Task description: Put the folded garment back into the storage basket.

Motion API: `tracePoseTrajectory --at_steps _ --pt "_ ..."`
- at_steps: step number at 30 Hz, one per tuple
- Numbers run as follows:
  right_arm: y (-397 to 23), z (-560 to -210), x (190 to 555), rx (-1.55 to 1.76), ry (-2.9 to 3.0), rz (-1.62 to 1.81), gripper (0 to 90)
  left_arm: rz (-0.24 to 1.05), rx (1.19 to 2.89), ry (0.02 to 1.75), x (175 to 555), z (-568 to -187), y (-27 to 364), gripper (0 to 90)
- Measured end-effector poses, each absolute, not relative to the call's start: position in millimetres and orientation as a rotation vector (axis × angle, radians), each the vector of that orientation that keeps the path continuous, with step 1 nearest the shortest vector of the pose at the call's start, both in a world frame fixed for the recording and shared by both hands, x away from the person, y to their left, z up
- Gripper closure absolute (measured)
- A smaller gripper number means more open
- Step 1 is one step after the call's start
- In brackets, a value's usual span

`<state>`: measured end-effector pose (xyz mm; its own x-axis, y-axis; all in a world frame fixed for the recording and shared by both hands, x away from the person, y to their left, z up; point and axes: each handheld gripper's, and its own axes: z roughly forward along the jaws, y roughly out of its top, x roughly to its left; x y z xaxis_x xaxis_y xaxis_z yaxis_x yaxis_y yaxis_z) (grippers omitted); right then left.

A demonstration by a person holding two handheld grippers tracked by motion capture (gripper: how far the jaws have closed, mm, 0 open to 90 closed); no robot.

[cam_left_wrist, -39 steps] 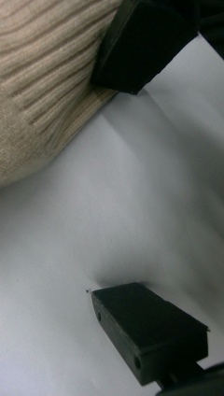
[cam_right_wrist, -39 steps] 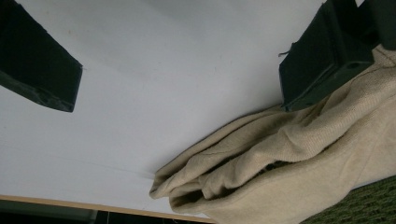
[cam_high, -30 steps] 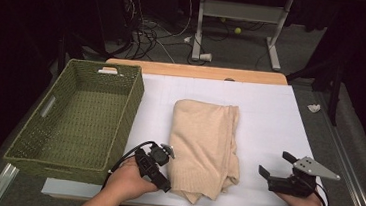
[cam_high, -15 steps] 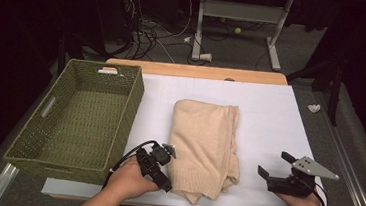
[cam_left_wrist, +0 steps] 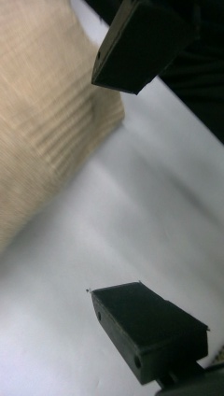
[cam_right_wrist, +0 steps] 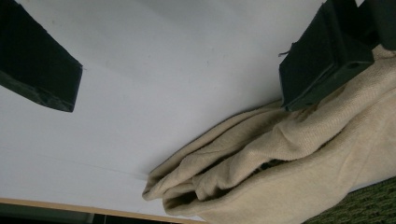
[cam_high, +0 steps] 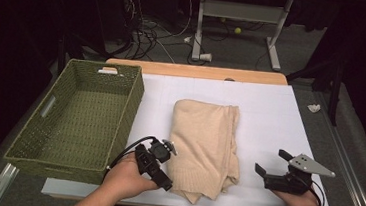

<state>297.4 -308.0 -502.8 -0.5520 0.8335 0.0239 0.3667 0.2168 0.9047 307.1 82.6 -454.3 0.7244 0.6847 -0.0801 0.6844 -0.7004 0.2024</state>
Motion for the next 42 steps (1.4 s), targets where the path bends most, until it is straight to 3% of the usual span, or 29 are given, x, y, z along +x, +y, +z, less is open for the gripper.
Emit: tracePoseTrajectory --at_steps 17,23,27,42 --pt "-309.3 -501.4 295.3 1.065 2.033 1.312 0.0 -0.083 2.844 1.0 302.8 -488.5 30.9 6.4" --pt "-309.2 -502.1 294.9 1.067 2.037 1.308 0.0 -0.069 2.828 0.969 302.2 -486.3 36.0 15.0" --pt "-308.2 -502.0 294.4 1.066 2.036 1.305 0.0 -0.072 2.806 0.937 299.9 -483.9 40.4 27.6" --pt "-307.6 -502.2 295.4 1.071 2.046 1.321 0.0 -0.131 2.833 0.916 309.8 -479.7 40.5 42.6"
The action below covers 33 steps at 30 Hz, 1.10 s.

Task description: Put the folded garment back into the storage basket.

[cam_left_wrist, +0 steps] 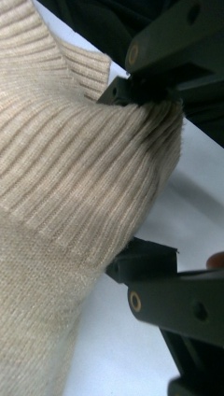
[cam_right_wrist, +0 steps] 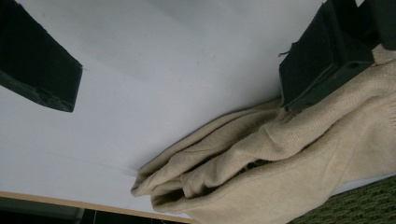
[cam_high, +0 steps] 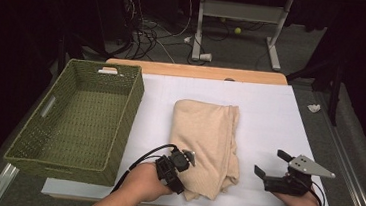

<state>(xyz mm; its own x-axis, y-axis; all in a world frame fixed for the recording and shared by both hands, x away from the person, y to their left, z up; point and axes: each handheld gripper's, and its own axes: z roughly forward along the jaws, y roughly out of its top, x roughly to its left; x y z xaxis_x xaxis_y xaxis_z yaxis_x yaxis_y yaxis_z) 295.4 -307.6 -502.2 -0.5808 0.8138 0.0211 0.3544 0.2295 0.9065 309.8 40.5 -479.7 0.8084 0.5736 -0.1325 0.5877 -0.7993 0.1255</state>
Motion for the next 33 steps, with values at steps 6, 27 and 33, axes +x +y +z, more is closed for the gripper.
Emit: tracePoseTrajectory --at_steps 6,27,33 --pt "-307.0 -502.7 295.6 1.073 2.053 1.312 0.0 -0.088 2.828 0.88 304.7 -478.6 40.0 52.6" --pt "-304.3 -502.9 294.1 1.066 2.058 1.304 0.0 -0.061 2.863 1.021 319.4 -485.6 38.0 16.1" --pt "-305.4 -504.8 296.2 1.071 2.063 1.304 0.0 -0.152 2.874 1.0 321.5 -483.2 34.5 22.5"
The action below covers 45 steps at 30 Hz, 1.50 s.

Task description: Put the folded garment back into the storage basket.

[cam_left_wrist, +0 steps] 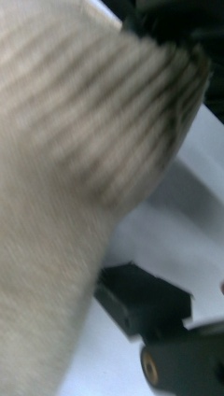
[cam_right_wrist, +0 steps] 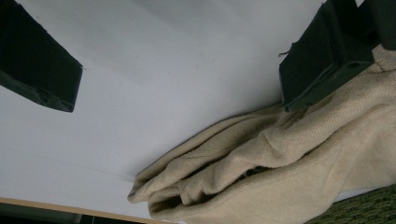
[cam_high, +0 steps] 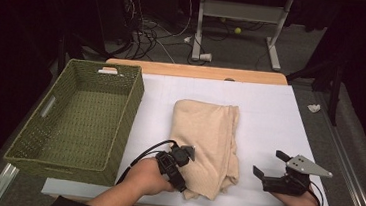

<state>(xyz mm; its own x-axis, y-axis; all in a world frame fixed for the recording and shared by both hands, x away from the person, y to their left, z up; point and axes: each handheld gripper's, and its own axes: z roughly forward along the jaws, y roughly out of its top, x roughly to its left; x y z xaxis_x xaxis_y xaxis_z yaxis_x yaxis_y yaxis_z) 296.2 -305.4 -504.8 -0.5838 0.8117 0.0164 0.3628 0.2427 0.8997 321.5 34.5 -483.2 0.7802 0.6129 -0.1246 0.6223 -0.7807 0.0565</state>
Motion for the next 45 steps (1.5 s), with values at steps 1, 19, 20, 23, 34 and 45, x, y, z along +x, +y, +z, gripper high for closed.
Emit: tracePoseTrajectory --at_steps 1,19,20,23,34,45 --pt "-305.5 -504.7 296.1 1.071 2.062 1.305 0.0 -0.158 2.876 0.975 319.7 -481.7 33.1 28.4" --pt "-305.4 -504.2 296.2 1.077 2.061 1.316 0.0 -0.153 2.9 0.883 315.2 -472.7 29.6 60.0" --pt "-305.5 -504.2 296.2 1.078 2.061 1.318 0.0 -0.151 2.901 0.88 315.2 -471.9 30.0 59.9" --pt "-305.6 -504.3 296.2 1.08 2.06 1.321 0.0 -0.152 2.9 0.879 315.4 -470.0 31.3 59.9" --pt "-287.6 -489.9 308.7 1.046 2.077 1.331 0.0 -0.176 2.861 0.96 314.9 -464.4 40.2 60.5" --pt "-239.8 -476.7 384.7 1.122 2.095 1.302 2.0 -0.156 2.862 0.929 313.5 -467.6 41.1 60.3"
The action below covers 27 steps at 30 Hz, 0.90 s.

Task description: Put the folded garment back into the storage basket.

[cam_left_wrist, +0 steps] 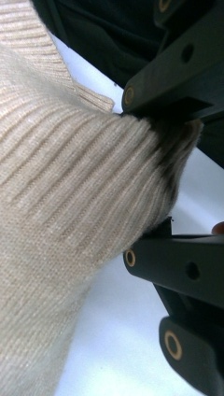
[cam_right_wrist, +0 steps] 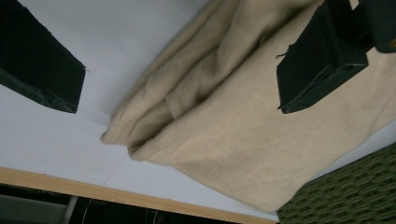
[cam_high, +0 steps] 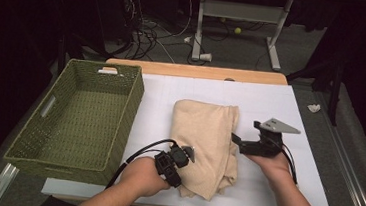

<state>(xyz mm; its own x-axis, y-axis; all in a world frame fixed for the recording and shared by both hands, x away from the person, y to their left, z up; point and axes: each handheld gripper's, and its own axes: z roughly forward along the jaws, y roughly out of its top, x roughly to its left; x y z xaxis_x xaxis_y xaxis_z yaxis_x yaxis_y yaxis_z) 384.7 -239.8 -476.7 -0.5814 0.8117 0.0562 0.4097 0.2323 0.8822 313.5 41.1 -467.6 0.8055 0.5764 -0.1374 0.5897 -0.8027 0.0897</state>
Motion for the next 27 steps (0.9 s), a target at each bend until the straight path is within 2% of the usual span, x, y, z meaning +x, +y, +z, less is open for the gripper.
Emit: tracePoseTrajectory --at_steps 8,12,16,18,23,24,27 --pt "-217.6 -478.8 446.5 1.202 2.123 1.196 5.5 -0.171 2.863 0.931 314.8 -470.8 40.3 60.2" --pt "-213.1 -488.3 472.9 1.268 2.156 1.143 9.2 -0.186 2.87 0.923 316.4 -471.8 40.3 60.2" --pt "-213.3 -503.2 493.4 1.367 2.198 1.084 9.0 -0.193 2.857 0.921 316.8 -473.6 41.8 60.1" --pt "-214.5 -508.7 499.2 1.397 2.229 1.063 7.8 -0.201 2.836 0.926 316.5 -475.5 44.4 60.1" --pt "-213.4 -512.8 500.1 1.423 2.263 1.065 11.1 -0.206 2.83 0.921 317.4 -476.8 45.6 60.0" --pt "-212.8 -512.7 499.8 1.429 2.262 1.066 13.2 -0.211 2.829 0.924 317.4 -476.9 45.3 60.0" --pt "-210.8 -510.9 498.0 1.435 2.273 1.076 27.3 -0.21 2.83 0.925 317.3 -477.0 45.0 60.0"
